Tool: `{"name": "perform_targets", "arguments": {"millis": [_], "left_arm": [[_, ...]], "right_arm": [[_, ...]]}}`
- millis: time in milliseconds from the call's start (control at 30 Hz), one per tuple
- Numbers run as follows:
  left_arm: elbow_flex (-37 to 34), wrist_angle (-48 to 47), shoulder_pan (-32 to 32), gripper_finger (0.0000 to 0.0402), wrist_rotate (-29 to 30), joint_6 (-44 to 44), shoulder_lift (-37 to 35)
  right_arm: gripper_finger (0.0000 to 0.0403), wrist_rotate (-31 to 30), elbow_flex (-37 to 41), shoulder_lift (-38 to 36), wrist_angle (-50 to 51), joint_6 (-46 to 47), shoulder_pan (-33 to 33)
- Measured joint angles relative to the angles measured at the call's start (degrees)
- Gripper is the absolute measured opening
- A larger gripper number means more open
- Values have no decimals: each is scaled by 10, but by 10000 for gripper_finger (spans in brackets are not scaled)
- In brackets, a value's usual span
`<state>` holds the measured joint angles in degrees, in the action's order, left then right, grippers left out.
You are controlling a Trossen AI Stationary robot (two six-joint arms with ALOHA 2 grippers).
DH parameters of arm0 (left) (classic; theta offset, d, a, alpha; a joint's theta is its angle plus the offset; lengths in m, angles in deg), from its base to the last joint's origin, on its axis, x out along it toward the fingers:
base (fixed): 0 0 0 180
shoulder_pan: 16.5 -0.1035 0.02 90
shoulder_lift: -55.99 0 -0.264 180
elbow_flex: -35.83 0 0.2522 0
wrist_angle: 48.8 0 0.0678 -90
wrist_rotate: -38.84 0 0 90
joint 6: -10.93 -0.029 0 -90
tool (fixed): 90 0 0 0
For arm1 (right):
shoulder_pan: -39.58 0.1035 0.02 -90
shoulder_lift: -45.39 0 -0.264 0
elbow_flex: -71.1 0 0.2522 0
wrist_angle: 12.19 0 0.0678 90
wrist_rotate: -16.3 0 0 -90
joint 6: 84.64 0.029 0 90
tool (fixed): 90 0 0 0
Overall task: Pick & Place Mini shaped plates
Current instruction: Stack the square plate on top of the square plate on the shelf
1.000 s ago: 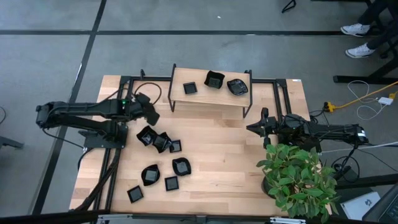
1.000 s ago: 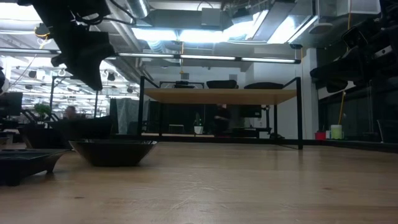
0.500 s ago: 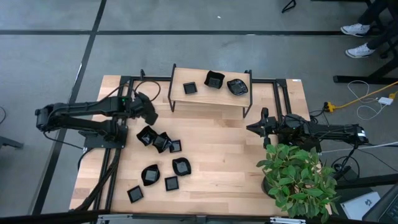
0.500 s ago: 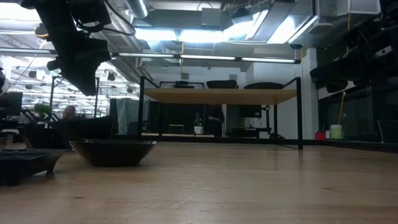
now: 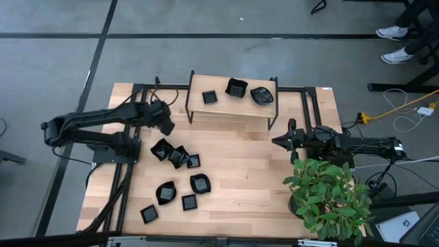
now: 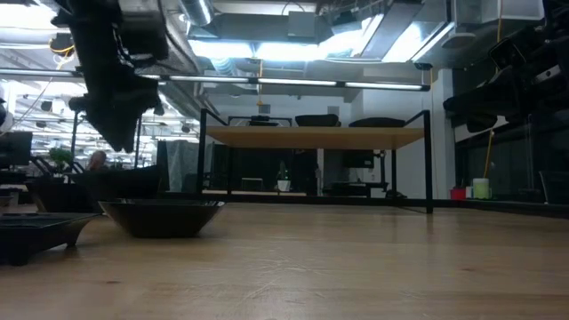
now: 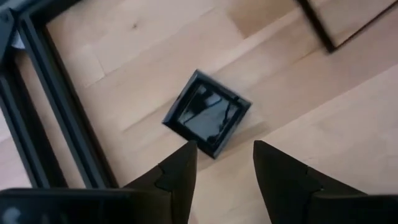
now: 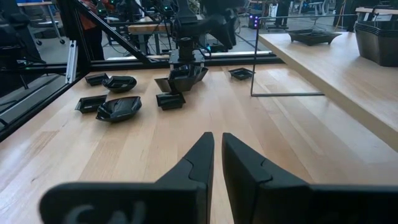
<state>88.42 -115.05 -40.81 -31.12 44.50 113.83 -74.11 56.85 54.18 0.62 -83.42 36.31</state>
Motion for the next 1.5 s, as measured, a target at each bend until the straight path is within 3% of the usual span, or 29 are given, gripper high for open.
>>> {"name": "perform_targets", "arguments": {"millis": [233, 467, 733, 1300, 1500], "left_arm": [[0, 34, -28, 145, -58, -120, 60], [0, 78, -7, 144, -60, -196, 142], [0, 90, -4, 143, -39, -209, 205], [0, 90, -4, 143, 0, -220, 257], [0, 90, -4, 110, 0, -219, 260]], "right_arm": [[34, 0, 0, 0, 0, 0, 0], [34, 0, 0, 0, 0, 0, 0], [34, 0, 0, 0, 0, 0, 0], [34, 0, 0, 0, 0, 0, 0], [34, 0, 0, 0, 0, 0, 0]]}}
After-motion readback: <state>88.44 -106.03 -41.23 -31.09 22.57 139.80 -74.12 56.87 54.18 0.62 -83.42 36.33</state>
